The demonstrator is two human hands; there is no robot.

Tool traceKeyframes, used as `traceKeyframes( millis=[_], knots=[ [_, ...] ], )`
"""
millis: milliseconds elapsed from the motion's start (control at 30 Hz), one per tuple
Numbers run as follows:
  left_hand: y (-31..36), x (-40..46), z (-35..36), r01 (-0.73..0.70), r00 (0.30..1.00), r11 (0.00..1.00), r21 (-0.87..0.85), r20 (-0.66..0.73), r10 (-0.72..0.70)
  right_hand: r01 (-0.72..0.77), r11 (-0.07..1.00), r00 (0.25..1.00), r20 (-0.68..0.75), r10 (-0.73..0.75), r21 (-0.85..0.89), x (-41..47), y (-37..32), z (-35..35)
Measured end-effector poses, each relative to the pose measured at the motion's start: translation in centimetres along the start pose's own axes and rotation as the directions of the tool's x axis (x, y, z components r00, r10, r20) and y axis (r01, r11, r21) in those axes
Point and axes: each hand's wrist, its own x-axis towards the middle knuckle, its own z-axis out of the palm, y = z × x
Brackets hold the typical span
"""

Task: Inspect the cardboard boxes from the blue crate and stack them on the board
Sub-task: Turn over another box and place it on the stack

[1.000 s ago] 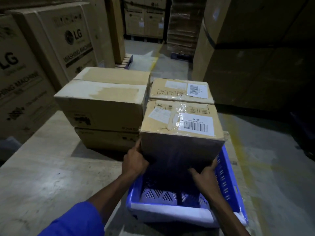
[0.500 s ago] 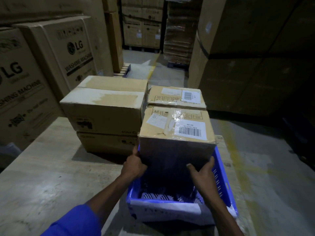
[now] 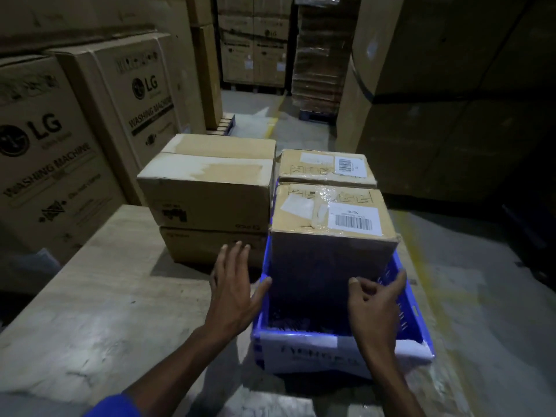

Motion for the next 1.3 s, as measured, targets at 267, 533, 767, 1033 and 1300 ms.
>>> traceKeyframes(
  millis=[267,533,767,1033,1300],
  knots=[
    [-4.4,-2.4,-8.3,-0.107,0.991,0.98,0.168,-0.061,0.118,0.343,0.934,0.937,0.112,-0.332,-0.101,-7.4,-4.4,4.9],
    [-15.3,-8.4,-17.1,-0.005,0.997,0.966,0.259,-0.078,0.026,0.561,0.805,0.818,0.278,-0.503,-0.192,-15.6,-8.3,12.9],
    [-24.9,-13.9,-25.4,0.222,0.97,0.92,0.324,-0.165,-0.176,0.703,0.711,0.606,0.534,-0.589,-0.015,-24.5,-12.5,23.6],
    [-34.7,-21.8,-32.6,0.542,0.839,0.767,0.343,-0.28,-0.467,0.76,0.604,0.254,0.745,-0.616,0.24,-35.8,-16.1,36.2],
    [-43.8,-25.3,-37.1,0.769,0.635,0.552,0.322,-0.282,-0.719,0.705,0.597,-0.079,0.879,-0.469,0.383,-43.8,-16.5,49.0]
  ],
)
